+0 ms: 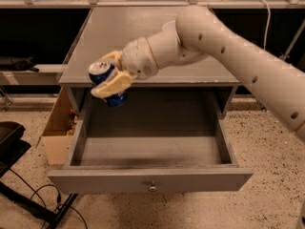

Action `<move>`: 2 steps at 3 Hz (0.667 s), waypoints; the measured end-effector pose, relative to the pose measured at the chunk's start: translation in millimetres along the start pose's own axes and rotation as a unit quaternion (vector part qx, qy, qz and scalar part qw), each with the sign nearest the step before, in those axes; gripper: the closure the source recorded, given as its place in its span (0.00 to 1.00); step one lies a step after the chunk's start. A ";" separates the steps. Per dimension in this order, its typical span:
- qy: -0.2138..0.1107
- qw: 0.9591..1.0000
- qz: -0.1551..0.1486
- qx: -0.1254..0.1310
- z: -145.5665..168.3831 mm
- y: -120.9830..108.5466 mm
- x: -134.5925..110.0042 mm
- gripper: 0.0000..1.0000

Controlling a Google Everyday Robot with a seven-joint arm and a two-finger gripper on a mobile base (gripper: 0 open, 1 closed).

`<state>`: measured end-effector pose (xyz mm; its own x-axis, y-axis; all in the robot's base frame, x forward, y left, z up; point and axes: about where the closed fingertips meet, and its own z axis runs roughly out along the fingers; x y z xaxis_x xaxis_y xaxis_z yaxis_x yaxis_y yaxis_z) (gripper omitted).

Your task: Pick pepsi can from top drawer and place on counter

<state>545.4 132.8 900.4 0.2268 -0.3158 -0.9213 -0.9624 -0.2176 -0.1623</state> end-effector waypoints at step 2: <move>-0.052 0.998 -0.008 0.022 5.9 -59.7 -86.3 1.00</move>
Offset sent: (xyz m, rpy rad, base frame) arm 0.0822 0.0709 0.1207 0.2010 -0.0013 -0.0985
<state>582.4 178.5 987.5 0.2271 -0.2139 -0.9501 -0.9650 -0.1811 -0.1899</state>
